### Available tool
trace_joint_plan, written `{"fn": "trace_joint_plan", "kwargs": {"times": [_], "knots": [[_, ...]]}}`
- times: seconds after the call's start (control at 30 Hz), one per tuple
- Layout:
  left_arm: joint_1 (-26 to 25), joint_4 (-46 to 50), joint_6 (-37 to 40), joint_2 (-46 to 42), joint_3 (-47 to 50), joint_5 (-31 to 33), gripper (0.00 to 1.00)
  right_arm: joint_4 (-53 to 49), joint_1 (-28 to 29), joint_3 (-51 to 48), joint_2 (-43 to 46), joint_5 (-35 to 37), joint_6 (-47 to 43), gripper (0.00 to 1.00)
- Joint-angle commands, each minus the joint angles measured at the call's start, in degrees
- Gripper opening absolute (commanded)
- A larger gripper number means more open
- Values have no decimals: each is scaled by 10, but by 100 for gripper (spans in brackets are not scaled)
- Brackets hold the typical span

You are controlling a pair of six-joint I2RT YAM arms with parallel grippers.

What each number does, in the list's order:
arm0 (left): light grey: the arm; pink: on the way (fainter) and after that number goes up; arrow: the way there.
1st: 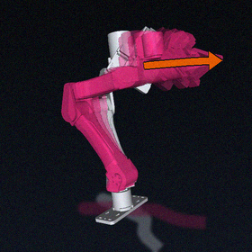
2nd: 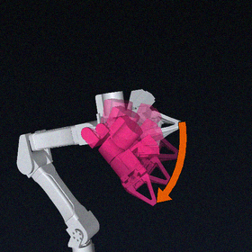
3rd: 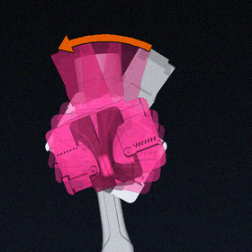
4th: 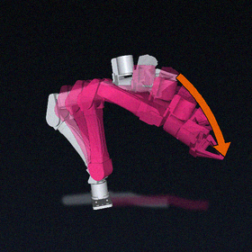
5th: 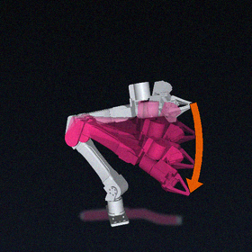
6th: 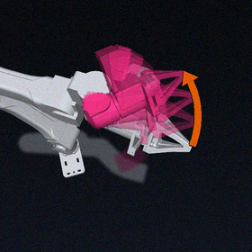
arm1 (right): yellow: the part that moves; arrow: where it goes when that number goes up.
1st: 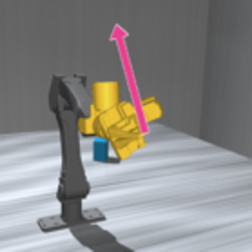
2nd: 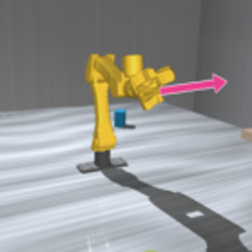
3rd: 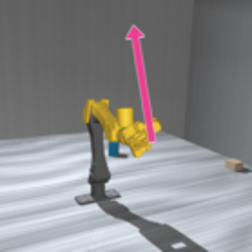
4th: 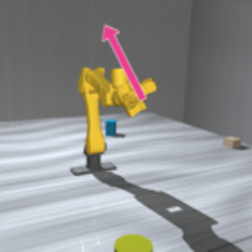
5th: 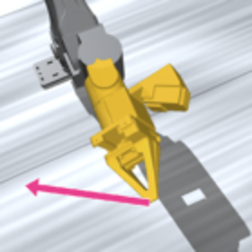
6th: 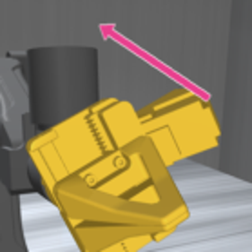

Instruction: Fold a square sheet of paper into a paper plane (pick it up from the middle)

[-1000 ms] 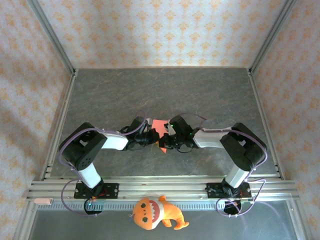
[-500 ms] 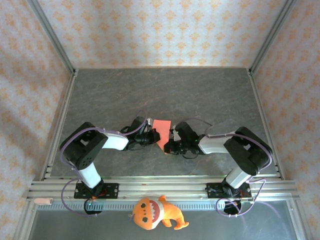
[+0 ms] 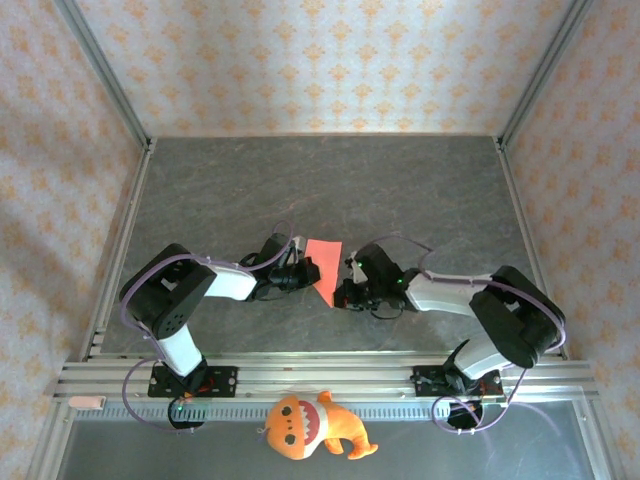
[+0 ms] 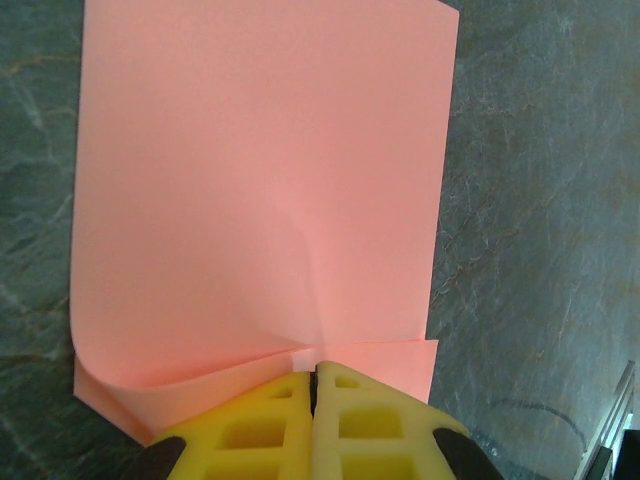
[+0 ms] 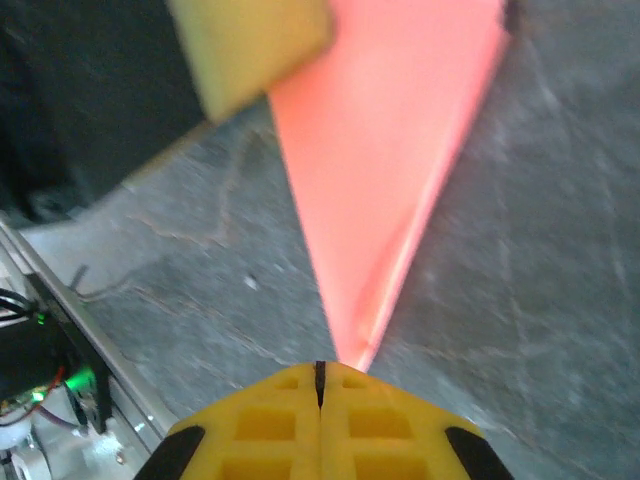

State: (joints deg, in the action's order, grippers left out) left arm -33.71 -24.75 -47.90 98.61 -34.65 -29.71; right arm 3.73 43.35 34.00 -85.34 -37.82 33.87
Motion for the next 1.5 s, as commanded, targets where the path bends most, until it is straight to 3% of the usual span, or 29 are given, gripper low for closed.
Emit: {"fn": "trace_joint_plan", "kwargs": {"times": [0.0, 0.13, 0.3, 0.57, 0.87, 1.03, 1.2, 1.47], "knots": [[4, 81, 14, 32, 29, 43, 0, 23, 8, 29, -31, -3, 19, 0], [5, 78, 14, 35, 29, 41, 0, 55, 16, 63, -86, -20, 29, 0], [5, 79, 14, 35, 31, 42, 0, 24, 16, 51, -127, -5, 11, 0], [5, 56, -1, 39, 44, 36, 0, 75, 12, -97, -42, -33, 38, 0], [5, 28, -24, 35, 61, 29, 0, 62, -5, -48, 52, -24, 58, 0], [5, 27, -24, 35, 56, 28, 0, 83, -13, 2, -2, 17, 84, 0], [5, 31, -21, 35, 49, 28, 0, 105, -13, 48, -81, 2, 88, 0], [5, 48, -6, 28, 31, 23, 0, 81, -13, 3, -121, 25, 72, 0]]}}
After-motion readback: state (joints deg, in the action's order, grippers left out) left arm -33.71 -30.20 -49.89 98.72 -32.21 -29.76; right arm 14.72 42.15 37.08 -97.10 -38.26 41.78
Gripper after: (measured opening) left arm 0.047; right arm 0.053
